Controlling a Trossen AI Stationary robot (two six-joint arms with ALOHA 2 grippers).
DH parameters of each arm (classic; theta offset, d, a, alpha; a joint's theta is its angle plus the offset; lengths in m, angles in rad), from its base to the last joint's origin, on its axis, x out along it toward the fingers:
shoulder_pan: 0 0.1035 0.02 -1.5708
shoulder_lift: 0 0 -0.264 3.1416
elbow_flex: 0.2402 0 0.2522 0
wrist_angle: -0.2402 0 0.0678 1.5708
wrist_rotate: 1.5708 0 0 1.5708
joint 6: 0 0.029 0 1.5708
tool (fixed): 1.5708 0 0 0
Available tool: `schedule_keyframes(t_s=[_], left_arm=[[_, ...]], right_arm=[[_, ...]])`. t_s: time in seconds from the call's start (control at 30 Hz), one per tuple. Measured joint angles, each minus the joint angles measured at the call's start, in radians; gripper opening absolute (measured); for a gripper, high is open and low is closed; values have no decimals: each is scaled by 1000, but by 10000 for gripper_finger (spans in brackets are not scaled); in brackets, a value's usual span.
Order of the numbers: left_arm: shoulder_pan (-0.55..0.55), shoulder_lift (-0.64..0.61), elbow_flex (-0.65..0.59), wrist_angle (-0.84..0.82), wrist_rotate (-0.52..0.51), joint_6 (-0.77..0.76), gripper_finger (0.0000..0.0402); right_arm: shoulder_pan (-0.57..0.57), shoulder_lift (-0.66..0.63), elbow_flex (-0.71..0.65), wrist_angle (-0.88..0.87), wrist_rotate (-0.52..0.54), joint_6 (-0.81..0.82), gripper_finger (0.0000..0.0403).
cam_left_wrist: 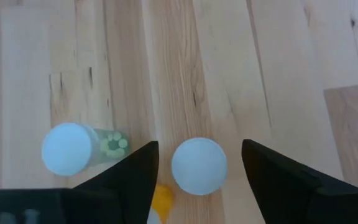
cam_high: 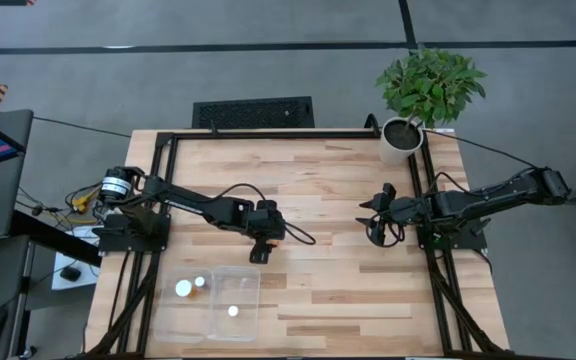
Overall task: Pick and place medicine bottles into bin by pill shape (circle, oval)
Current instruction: Put the bottom small orange pill bottle into the left transparent bin
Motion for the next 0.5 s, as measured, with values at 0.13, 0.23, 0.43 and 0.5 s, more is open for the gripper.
schedule_keyframes(t_s=[0.13,0.23,0.43,0.5], left_arm=[[0,0,0,0,0,0,207],[0,0,0,0,0,0,195],[0,0,0,0,14,11,159],[0,0,0,1,16,11,143]], right_arm=[[0,0,0,0,0,0,234],[0,0,0,0,0,0,234],[0,0,0,0,0,0,234],[0,0,0,0,0,0,234]])
